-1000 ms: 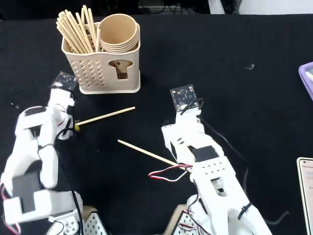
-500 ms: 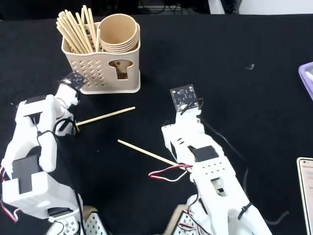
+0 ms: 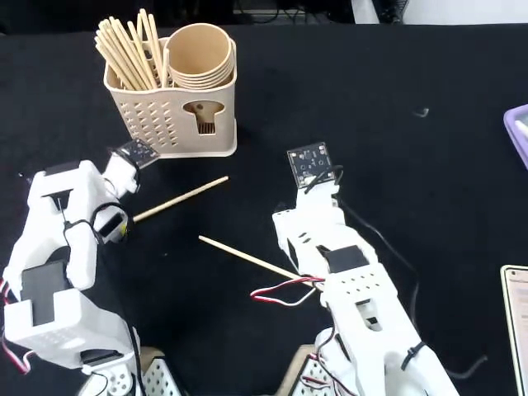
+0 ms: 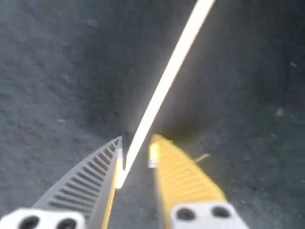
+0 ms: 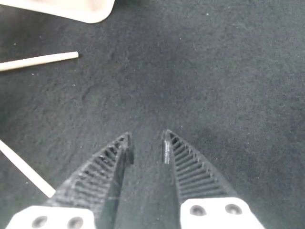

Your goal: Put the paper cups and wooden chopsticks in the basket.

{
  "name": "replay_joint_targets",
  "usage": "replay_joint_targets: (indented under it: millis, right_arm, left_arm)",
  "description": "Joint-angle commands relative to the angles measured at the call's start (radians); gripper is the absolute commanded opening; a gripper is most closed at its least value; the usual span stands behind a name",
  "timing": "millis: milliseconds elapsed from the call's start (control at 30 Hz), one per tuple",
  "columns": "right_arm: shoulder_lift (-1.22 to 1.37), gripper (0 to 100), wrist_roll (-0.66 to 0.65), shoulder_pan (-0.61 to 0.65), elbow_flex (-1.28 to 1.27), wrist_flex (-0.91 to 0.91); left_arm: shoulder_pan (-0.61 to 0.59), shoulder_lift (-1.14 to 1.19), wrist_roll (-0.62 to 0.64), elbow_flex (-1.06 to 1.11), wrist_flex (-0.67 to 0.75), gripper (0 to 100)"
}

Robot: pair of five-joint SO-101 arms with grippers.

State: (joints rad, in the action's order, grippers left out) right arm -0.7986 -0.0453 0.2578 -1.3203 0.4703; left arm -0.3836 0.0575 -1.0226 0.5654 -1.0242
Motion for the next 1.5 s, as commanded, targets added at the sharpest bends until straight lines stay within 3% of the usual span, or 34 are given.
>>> replay_joint_targets:
  millis: [0,233,633,867,1000,1100,1233,1300,1467]
  right_arm:
    - [-0.041,10.6,-0.002,-0.014,0.004,-0.015]
    - [-0.041,10.6,-0.002,-0.014,0.004,-0.015]
    - [-0.041,10.6,-0.002,-0.014,0.002,-0.015]
    - [-0.041,10.4,-0.002,-0.017,0.002,-0.015]
    - [-0.041,10.3,-0.002,-0.017,0.002,-0.018]
    - [-0.041,10.3,-0.002,-0.015,0.002,-0.021]
    - [-0.041,10.3,-0.002,-0.015,0.002,-0.021]
    - [-0.039,10.3,-0.002,-0.015,0.002,-0.021]
    - [-0.038,10.3,-0.002,-0.015,0.002,-0.018]
  left_arm:
    - [-0.005,-0.011,-0.012,-0.021,-0.061,6]
    - [-0.005,-0.1,-0.124,-0.015,-0.221,6]
    - [-0.015,-0.572,-0.393,-0.021,-0.637,3]
    - [-0.056,-0.864,-0.396,-0.021,-0.66,3]
    - [-0.102,-1.008,-0.387,-0.015,-0.601,3]
    - [-0.087,-1.102,-0.186,-0.021,-0.463,3]
    - [-0.033,-1.211,0.377,0.016,-0.104,3]
    - [-0.013,-1.246,0.591,0.058,0.058,3]
    - [0.153,-1.241,0.864,0.142,0.356,3]
